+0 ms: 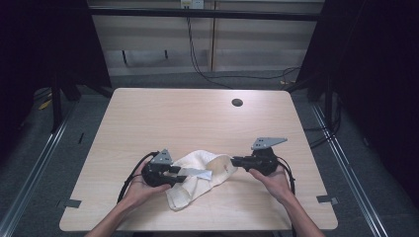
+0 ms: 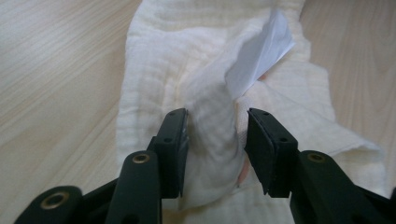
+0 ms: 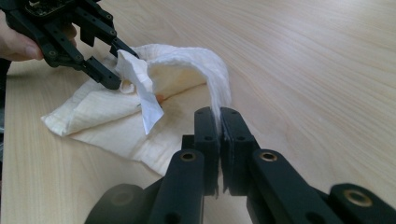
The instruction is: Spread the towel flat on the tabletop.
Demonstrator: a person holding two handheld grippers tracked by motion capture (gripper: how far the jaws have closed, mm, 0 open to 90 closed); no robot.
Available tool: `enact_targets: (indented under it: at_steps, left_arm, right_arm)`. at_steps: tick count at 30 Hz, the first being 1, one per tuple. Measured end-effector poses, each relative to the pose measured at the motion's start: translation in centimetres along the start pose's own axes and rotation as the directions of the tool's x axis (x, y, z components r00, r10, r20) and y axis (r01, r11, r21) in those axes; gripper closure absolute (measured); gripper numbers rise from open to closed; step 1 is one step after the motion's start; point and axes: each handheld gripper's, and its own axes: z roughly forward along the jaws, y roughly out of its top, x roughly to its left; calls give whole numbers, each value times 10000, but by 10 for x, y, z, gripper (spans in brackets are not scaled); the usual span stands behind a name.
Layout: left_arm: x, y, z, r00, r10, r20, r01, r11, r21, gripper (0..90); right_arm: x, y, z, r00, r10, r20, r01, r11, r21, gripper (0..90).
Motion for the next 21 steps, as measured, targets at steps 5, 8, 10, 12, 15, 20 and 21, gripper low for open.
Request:
enact_targets:
  at_steps: [5, 8, 10, 12, 15, 20, 21]
  left_arm:
    - [2, -1, -1, 9993, -178, 339, 184, 9997, -181, 763]
    - [1, 2, -9, 9993, -377, 21, 377, 9981, -487, 853]
    - [1, 6, -20, 9989, -438, 158, 452, 9943, -962, 854]
    - [2, 8, -30, 9988, -451, 193, 472, 9906, -1282, 855]
    - [2, 14, -44, 9992, -322, 257, 360, 9861, -1622, 854]
    - [3, 24, -64, 9992, -229, 341, 300, 9732, -2279, 854]
    - [3, 25, -66, 9990, -264, 373, 347, 9694, -2429, 852]
  right_arm:
    - [2, 1, 8, 9998, -144, -161, 147, 9997, 179, 866]
    - [4, 3, 6, 9997, -162, -164, 164, 9998, 115, 869]
    - [5, 5, 3, 9998, -153, -123, 153, 9999, -22, 872]
    - [3, 9, -4, 9999, -138, 57, 139, 9998, -111, 875]
    - [2, 13, -9, 9999, -95, 124, 98, 9996, -258, 878]
    - [1, 25, -28, 9998, -141, 131, 152, 9960, -885, 878]
    - [1, 27, -31, 9998, -113, 150, 128, 9951, -981, 878]
